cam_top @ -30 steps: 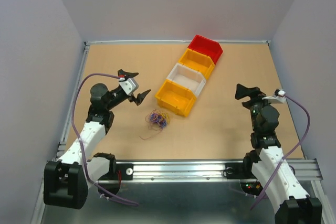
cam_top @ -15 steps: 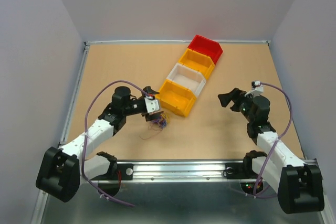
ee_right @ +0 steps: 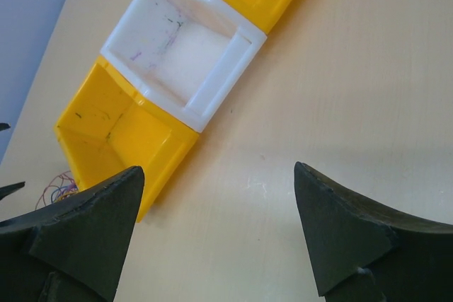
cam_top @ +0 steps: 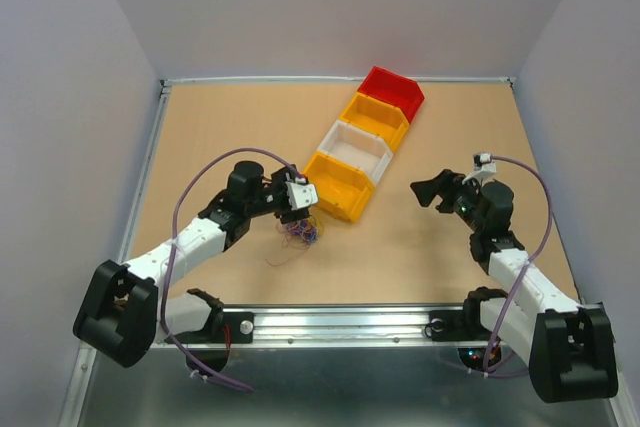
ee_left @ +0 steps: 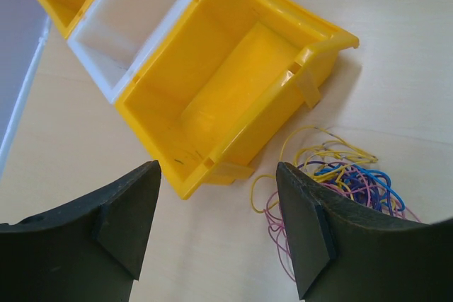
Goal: Untangle the cables
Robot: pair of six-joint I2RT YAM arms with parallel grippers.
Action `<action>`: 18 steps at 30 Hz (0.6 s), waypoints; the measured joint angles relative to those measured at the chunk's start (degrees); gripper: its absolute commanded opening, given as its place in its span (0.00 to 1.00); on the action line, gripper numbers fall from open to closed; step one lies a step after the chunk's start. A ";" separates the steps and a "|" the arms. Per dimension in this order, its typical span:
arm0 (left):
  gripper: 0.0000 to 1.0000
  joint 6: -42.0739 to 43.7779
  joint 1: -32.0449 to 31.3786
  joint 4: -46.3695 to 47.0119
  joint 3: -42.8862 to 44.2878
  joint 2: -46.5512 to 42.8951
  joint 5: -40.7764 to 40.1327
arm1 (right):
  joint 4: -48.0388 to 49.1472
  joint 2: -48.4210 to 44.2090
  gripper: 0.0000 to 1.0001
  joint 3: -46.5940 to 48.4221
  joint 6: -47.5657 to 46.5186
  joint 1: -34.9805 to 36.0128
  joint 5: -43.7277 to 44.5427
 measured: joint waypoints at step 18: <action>0.69 6.91 -0.02 -12.52 3.30 -1.49 3.15 | 2.71 17.79 0.86 7.72 -1.64 8.66 -1.38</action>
